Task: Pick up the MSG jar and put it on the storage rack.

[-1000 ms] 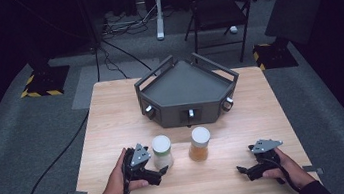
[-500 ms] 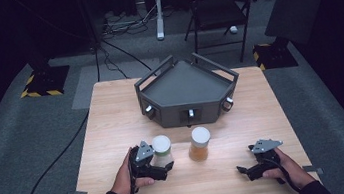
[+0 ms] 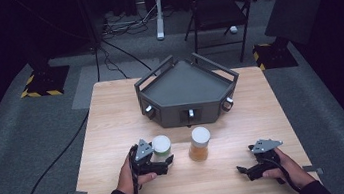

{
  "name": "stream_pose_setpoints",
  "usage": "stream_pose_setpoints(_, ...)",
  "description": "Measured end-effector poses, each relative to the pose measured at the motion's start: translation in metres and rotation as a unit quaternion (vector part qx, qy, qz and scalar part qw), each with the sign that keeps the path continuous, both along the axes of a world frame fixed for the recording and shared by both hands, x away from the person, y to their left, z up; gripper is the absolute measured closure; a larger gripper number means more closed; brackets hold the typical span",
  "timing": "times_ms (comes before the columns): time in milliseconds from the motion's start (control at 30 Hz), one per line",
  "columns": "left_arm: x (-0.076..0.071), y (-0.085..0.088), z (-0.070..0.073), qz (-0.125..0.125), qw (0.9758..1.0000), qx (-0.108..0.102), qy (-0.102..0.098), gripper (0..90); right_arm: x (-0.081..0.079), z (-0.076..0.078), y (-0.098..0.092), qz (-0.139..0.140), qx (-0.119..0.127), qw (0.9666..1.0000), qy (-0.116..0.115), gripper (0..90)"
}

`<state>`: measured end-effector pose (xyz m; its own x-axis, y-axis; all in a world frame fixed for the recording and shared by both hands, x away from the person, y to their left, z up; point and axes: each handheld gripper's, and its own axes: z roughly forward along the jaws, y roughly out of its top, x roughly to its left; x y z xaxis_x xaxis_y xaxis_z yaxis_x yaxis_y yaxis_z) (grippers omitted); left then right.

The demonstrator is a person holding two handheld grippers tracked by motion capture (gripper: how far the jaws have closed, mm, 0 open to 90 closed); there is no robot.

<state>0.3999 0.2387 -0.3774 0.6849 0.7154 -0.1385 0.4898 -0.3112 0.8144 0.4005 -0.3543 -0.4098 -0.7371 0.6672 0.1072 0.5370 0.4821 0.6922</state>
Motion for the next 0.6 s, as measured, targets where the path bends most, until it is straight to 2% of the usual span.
stream_pose_setpoints(100,-0.004,-0.006,0.0,0.004,0.9998,0.004,-0.018,19.3,0.0,0.0,0.0,0.0,0.0,1.0,0.0,0.1)
stream_pose_setpoints(267,-0.001,-0.008,-0.001,-0.005,0.9996,-0.002,-0.027,29.4,0.0,0.0,0.0,0.001,0.0,1.0,0.0,0.1)
stream_pose_setpoints(300,-0.001,-0.011,0.001,-0.006,0.9995,0.006,-0.031,30.8,0.0,0.0,0.0,0.001,0.0,1.0,0.0,0.1)
stream_pose_setpoints(367,-0.001,-0.011,0.001,-0.009,0.9994,0.007,-0.032,33.3,0.0,0.0,0.0,0.001,0.0,1.0,0.0,0.1)
stream_pose_setpoints(600,0.001,-0.012,0.005,-0.018,0.9991,0.016,-0.034,34.1,0.0,0.0,0.0,0.001,0.0,1.0,0.0,0.1)
